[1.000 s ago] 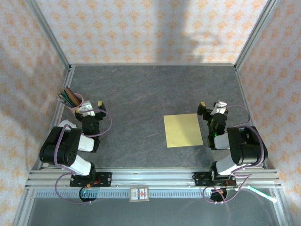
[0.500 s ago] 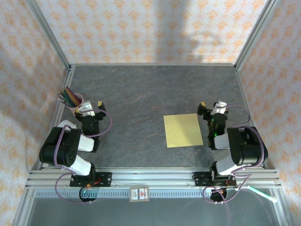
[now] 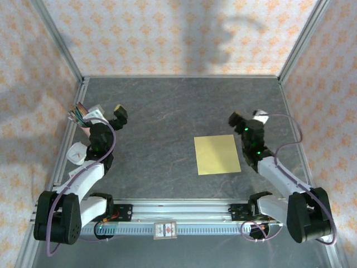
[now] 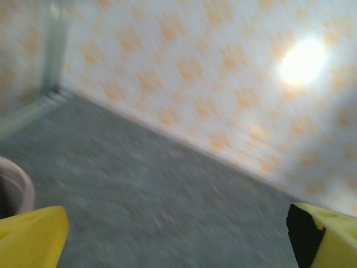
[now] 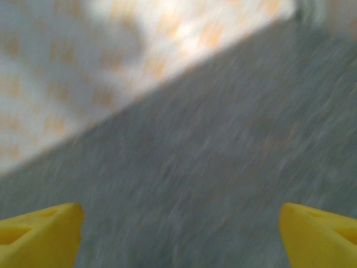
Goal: Fold a paper plane with a square sheet of paper (pick it up from the middle)
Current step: Move the square sheet of paper to the center of the table.
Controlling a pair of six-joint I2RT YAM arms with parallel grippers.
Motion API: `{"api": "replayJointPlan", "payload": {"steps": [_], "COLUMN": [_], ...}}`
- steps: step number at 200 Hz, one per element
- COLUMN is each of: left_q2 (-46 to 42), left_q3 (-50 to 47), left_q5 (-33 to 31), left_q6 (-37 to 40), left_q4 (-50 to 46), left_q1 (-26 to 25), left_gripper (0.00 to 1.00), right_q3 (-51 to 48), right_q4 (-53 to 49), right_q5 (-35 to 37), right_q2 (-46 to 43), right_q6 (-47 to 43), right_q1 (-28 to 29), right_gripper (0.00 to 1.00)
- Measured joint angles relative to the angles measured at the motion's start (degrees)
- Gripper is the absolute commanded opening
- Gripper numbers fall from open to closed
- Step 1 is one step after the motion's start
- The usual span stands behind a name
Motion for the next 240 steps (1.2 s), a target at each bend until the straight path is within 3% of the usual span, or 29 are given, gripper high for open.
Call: {"api": "replayJointPlan", "payload": {"steps": [33,59,86,170,217,240], "left_q2": [-0.2,1.2,2.6,4.0,5.3,4.7], "left_q3": [1.5,3.0,3.3,6.5,7.2,7.2], "left_q5": [3.9,4.9,4.9,1.4,1.7,4.1], "left_q6": [-2.8,-3.8,-4.1,-5.3,-5.3,-3.5], "left_q4": [-8.2,-10.7,-12.2,-19.2,-23.1,-23.8], "left_q1": [-9.0,-12.0,-12.8,-12.8,-12.8,-12.8], "left_gripper": [0.99,0.99,0.99,0.99,0.99,0.99], "right_q3": [0.1,0.5,2.8,16.6,35.7,39.3], "right_q4": [-11.8,-14.8,-16.0,-13.4,-10.7,-12.6], "right_q5": [0.7,0.4,0.0,-0.5,-8.9,-11.7], "right_q2": [3.9,11.0,19.6,34.1,49.1,50.1], "right_q6": [5.6,7.8,8.0,9.3,11.5,7.8], "right_q1": [12.3,16.0,16.5,22.9,28.1,29.0], "right_gripper": [0.84,0.8,0.77,0.72,0.71,0.73]}}
